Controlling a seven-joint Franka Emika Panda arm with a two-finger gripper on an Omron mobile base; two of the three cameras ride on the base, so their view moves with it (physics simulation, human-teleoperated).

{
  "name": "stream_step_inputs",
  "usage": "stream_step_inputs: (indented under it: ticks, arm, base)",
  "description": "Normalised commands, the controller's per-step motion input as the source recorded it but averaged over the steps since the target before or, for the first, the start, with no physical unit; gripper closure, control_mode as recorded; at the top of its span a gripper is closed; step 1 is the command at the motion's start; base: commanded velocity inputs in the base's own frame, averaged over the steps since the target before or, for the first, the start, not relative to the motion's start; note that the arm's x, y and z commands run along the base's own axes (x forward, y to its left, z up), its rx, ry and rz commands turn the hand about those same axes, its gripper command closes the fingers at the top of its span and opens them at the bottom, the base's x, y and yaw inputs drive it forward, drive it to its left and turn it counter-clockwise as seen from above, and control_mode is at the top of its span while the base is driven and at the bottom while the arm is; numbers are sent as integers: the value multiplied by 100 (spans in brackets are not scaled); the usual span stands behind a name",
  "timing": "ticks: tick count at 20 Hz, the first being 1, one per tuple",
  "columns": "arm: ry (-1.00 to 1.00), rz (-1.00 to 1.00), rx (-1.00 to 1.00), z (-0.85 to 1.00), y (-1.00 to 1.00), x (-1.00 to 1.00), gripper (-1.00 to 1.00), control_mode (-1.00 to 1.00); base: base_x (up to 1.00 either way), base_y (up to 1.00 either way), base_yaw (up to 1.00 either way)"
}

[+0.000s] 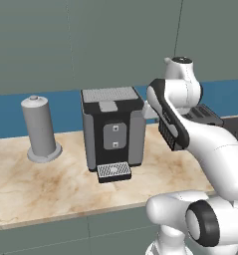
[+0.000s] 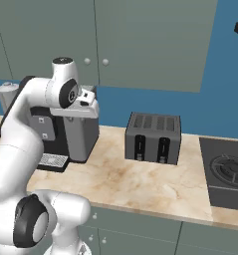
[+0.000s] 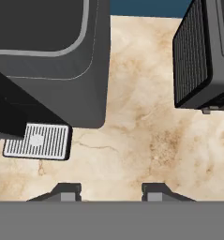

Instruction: Navigate to the stand mixer.

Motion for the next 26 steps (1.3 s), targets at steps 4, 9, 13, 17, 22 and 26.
stream_step_inputs:
  ticks: [4, 9, 13, 17, 22, 26]
  arm:
    - [0, 0, 0, 0, 0, -15, -100, -100]
    - [0, 0, 0, 0, 0, -67, -100, -100]
    - [0, 0, 0, 0, 0, -99, -100, -100]
    - [0, 0, 0, 10, 0, -74, -100, -100]
    - [0, 0, 0, 22, 0, -25, -100, -100]
    - [0, 0, 0, 19, 0, -1, -100, -100]
  base:
    - [0, 0, 0]
    - [0, 0, 0]
    - [0, 0, 0]
    - [0, 0, 0]
    - [0, 0, 0]
    - [0, 0, 0]
